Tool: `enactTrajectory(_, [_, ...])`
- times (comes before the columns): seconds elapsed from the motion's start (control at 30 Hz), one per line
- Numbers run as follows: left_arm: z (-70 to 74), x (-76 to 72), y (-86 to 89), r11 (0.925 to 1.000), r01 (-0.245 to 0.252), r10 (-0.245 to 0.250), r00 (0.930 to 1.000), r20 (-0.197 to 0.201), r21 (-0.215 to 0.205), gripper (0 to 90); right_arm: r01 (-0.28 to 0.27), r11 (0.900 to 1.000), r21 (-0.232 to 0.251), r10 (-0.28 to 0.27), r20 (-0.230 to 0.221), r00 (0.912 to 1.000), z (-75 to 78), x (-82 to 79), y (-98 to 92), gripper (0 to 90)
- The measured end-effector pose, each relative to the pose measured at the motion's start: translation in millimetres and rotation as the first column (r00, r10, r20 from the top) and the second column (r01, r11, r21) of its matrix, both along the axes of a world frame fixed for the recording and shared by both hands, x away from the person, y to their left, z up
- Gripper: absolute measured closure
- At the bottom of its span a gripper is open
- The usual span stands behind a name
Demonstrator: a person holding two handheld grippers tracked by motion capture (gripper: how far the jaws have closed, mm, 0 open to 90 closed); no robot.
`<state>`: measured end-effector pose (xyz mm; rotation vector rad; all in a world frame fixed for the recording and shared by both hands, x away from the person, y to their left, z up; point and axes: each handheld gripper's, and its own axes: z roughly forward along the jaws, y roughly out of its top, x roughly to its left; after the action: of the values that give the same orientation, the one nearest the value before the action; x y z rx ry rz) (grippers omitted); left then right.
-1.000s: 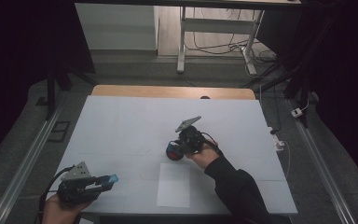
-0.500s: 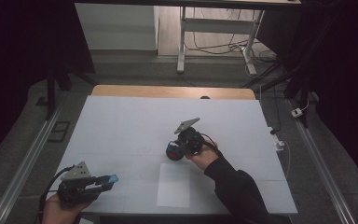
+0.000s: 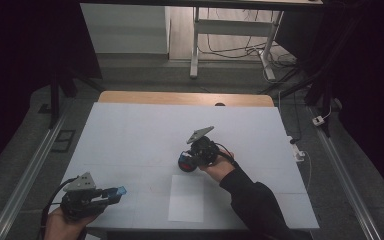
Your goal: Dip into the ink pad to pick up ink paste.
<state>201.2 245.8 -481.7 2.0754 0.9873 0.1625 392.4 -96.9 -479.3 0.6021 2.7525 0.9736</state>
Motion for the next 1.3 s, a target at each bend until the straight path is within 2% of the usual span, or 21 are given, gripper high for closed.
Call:
enactTrajectory(0.3, [0.0,0.2,-0.3,1.0000,-0.002,0.002,1.0000,-0.003,0.005,68.9,0.007,1.000,0.000,-0.007,0.010,0.9999,3.6,0.1,-3.3,69.9])
enactTrajectory(0.67, [0.2,-0.4,-1.0,0.9999,-0.004,0.004,1.0000,0.002,0.012,69.0,-0.006,0.999,0.052,0.006,0.000,1.0000,14.6,-4.5,-10.4,69.9])
enactTrajectory(0.83, [0.3,-0.4,-0.2,1.0000,-0.002,0.002,1.0000,0.003,0.003,68.9,-0.021,0.998,0.056,0.021,0.005,0.9998,18.6,-9.3,-12.0,69.9])
enactTrajectory(1.3, [0.5,-0.7,0.1,1.0000,0.000,0.000,1.0000,0.005,0.001,68.9,-0.041,0.994,0.105,0.042,-0.003,0.9991,31.1,-25.4,-15.3,69.9])
